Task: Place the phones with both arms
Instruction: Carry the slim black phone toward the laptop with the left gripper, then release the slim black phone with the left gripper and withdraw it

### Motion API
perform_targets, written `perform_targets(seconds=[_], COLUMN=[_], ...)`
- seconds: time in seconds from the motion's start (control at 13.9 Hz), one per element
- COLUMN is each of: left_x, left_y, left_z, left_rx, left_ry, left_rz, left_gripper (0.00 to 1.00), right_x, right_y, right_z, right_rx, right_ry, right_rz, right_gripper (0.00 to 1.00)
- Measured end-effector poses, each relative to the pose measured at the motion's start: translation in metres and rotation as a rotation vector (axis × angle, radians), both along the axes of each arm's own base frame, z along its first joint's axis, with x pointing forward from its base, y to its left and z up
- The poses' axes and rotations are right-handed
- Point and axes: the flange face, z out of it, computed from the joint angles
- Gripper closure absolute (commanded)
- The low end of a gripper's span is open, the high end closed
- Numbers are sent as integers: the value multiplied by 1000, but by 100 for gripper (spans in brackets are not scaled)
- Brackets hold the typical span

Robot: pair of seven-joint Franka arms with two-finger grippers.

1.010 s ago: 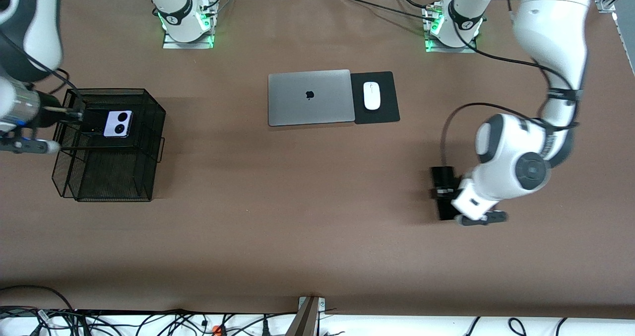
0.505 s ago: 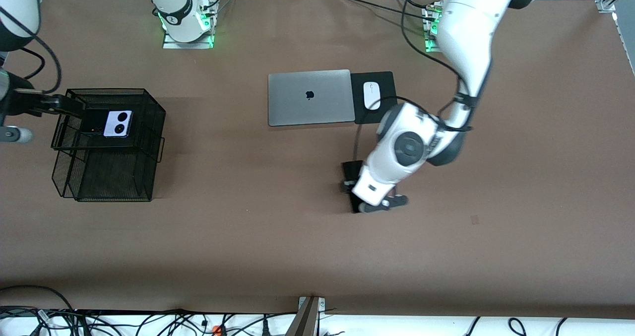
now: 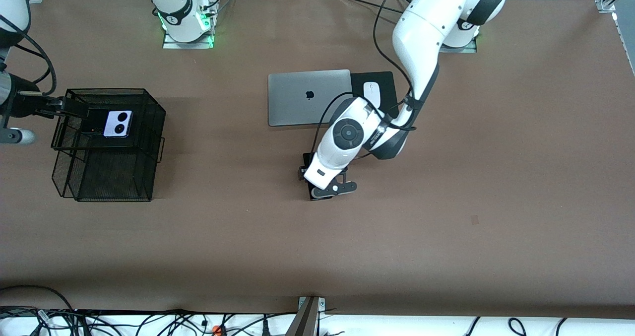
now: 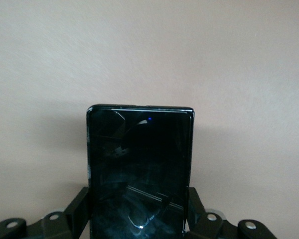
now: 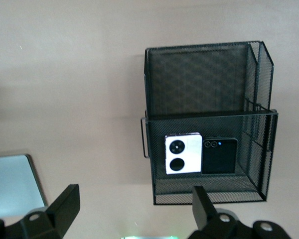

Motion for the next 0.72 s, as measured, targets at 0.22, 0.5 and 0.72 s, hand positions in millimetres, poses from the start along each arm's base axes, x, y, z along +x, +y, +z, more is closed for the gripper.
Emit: perform_targets(seconds=[0.22,0.5,0.72], left_x=[-13,-12,1], left_y=[-16,-18,-17], left_z=[-17,-24,3], left_rx=[6,2,-12], left_ry=[4,-9,-53], left_rz=[-19,-16,-9], left_gripper=[54,0,0], right_x=[-16,-12,-8], right_y=[2,12,12], right_z=[0,-2,-7], right_rx=[12,12,11], right_ry=[-24,-27,-16], right_rz=[-4,8,9], right_gripper=[0,0,0])
